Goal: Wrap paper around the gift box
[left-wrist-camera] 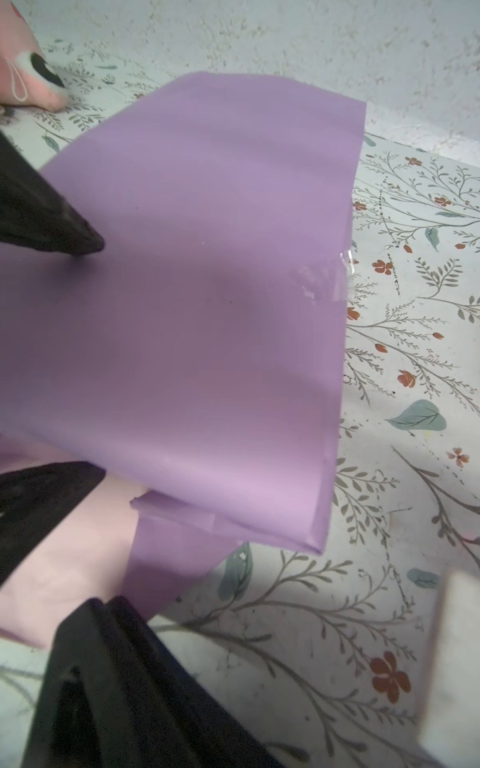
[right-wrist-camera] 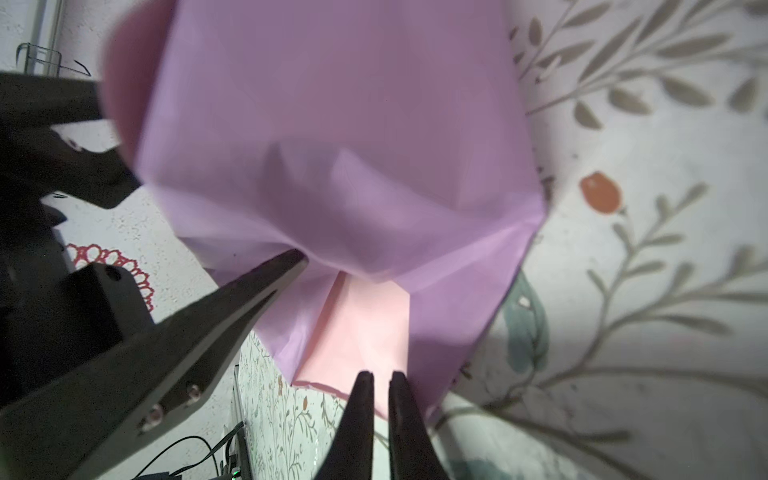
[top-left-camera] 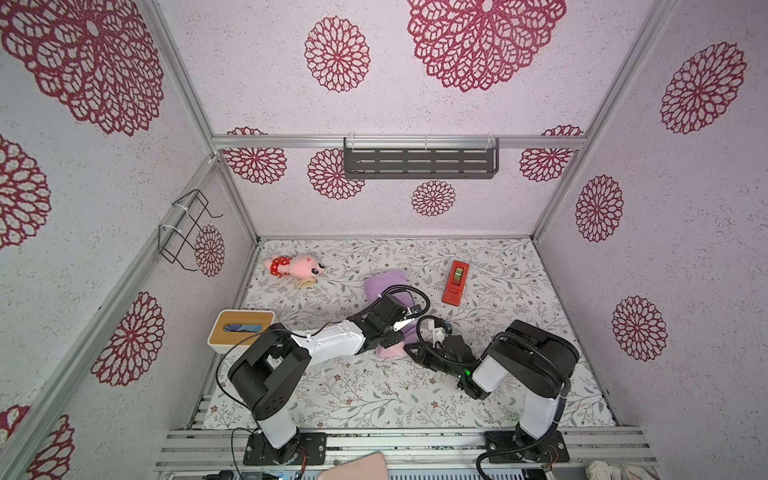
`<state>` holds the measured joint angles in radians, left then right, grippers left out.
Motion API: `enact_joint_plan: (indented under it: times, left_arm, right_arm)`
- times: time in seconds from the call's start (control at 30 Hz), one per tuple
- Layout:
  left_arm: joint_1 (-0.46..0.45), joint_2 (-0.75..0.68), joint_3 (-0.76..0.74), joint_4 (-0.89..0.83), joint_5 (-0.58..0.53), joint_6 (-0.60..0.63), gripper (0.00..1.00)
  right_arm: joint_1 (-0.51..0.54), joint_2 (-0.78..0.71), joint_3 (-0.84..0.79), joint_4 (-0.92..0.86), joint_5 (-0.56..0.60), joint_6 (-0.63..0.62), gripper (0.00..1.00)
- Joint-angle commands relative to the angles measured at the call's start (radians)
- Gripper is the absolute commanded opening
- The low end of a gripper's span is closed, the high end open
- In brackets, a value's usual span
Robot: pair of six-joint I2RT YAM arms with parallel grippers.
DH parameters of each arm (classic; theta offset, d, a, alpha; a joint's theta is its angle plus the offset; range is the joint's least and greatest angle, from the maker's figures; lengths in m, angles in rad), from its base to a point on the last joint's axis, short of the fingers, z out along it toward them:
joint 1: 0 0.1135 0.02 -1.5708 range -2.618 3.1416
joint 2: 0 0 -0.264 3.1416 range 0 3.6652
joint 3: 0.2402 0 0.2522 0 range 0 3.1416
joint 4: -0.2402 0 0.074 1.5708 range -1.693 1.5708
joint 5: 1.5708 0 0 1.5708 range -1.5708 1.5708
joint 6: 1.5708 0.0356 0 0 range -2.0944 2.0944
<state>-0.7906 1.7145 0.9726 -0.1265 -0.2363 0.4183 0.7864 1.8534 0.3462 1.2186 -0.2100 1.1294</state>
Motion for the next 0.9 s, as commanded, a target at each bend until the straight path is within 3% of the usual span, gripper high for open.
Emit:
enact_joint_plan:
  times: [0.0, 0.3, 0.47, 0.57, 0.67, 0.77, 0.87]
  left_arm:
    - [-0.003, -0.043, 0.030, -0.049, 0.055, -0.057, 0.81]
    - [0.006, -0.222, 0.001, -0.034, 0.119, -0.224, 0.89]
    - [0.058, -0.396, -0.128, -0.015, 0.092, -0.442, 0.87]
    - [0.118, -0.522, -0.224, -0.050, 0.094, -0.685, 0.81]
    - [0.173, -0.585, -0.299, -0.128, 0.087, -0.934, 0.67]
    - [0.203, -0.591, -0.348, -0.190, 0.105, -1.078, 0.56]
    - [0.228, -0.555, -0.400, -0.161, 0.170, -1.131, 0.48]
  right_arm:
    - [-0.011, -0.005, -0.011, -0.087, 0.003, 0.000, 0.13]
    - [-0.141, -0.291, -0.012, -0.404, -0.026, -0.169, 0.16]
    - [-0.186, -0.425, 0.092, -0.646, -0.045, -0.334, 0.25]
    - [-0.189, -0.456, 0.177, -0.762, -0.003, -0.404, 0.41]
    - [-0.203, -0.409, 0.255, -0.783, 0.006, -0.423, 0.54]
    - [-0.211, -0.332, 0.332, -0.785, -0.003, -0.418, 0.62]
    - [-0.211, -0.276, 0.376, -0.798, 0.012, -0.412, 0.67]
